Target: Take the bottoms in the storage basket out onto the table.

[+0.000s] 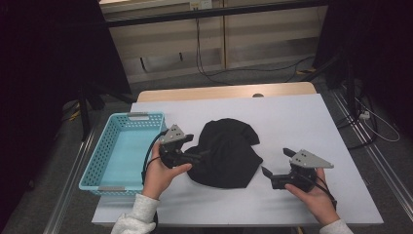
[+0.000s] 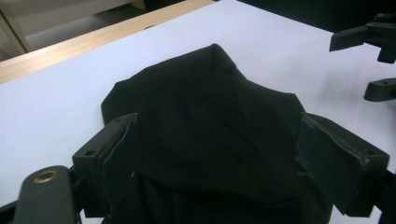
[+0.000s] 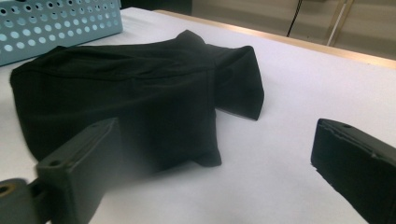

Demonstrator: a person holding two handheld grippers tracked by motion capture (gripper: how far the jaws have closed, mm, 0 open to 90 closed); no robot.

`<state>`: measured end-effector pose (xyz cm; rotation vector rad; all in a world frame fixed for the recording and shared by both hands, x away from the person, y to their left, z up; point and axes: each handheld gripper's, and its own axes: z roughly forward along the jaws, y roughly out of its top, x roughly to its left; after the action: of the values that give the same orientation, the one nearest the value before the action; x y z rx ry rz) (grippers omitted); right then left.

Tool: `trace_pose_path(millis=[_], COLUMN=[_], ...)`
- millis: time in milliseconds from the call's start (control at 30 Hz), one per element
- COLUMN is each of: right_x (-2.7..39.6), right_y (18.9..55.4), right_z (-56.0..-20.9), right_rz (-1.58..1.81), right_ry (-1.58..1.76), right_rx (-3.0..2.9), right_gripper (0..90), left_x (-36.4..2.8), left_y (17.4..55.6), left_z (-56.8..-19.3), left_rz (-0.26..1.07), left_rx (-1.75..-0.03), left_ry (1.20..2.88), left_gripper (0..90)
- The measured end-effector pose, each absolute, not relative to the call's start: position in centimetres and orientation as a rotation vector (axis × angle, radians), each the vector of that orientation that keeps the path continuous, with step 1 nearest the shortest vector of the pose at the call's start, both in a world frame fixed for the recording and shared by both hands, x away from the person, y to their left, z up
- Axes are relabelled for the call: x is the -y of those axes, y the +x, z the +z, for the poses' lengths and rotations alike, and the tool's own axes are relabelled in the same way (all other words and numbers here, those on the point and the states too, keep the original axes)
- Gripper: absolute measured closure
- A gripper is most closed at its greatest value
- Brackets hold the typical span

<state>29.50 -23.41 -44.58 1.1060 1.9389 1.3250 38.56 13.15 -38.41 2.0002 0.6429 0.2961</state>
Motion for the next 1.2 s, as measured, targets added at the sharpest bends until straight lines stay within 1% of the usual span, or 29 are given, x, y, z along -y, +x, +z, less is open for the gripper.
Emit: trace_pose_path(millis=[133,267,367,433,567,633,767,800,833,933,1067,1100,1167,1200], right_x=[23.1,22.5,22.1,21.8,21.6,21.5,21.0,20.8,20.7,20.5,20.4,20.5,20.7,20.8], right_y=[30.7,31.8,32.3,32.5,33.0,33.4,34.1,34.2,34.5,34.6,34.9,35.0,35.1,35.3], right_z=[-44.8,-45.1,-45.0,-44.9,-44.9,-45.0,-45.2,-45.2,-45.4,-45.7,-46.1,-46.2,-46.1,-46.1], right_rz=[1.312,1.271,1.265,1.263,1.267,1.276,1.260,1.249,1.229,1.219,1.172,1.165,1.159,1.188], right_ry=[1.128,1.144,1.144,1.147,1.160,1.172,1.172,1.171,1.166,1.181,1.207,1.216,1.245,1.264], right_rx=[-1.972,-2.009,-2.028,-2.052,-2.069,-2.084,-2.129,-2.144,-2.182,-2.203,-2.236,-2.236,-2.203,-2.187], right_gripper=[4.5,5.1,7.6,13.3,14.0,15.9,21.7,23.9,28.8,31.2,37.8,40.3,51.2,51.8], left_x=[-13.6,-14.0,-14.1,-14.1,-14.2,-14.2,-14.4,-14.4,-14.4,-14.2,-14.1,-14.1,-14.2,-14.2], left_y=[38.7,38.6,38.5,38.4,38.3,38.1,38.1,38.2,38.2,38.3,38.4,38.4,38.5,38.4], left_z=[-38.9,-39.1,-39.3,-39.5,-39.8,-39.9,-39.9,-39.8,-39.9,-40.0,-40.2,-40.3,-40.3,-40.3], left_rz=[0.286,0.285,0.292,0.286,0.292,0.288,0.297,0.297,0.297,0.290,0.286,0.280,0.272,0.274], left_rx=[-0.658,-0.669,-0.677,-0.674,-0.673,-0.673,-0.678,-0.680,-0.677,-0.667,-0.667,-0.667,-0.666,-0.668], left_ry=[2.024,2.008,2.011,2.011,2.018,2.023,2.016,2.012,2.012,2.013,2.020,2.019,2.015,2.014], left_gripper=[15.1,14.9,14.9,14.9,14.9,15.0,14.9,15.0,15.0,15.1,15.2,15.2,15.3,15.3])
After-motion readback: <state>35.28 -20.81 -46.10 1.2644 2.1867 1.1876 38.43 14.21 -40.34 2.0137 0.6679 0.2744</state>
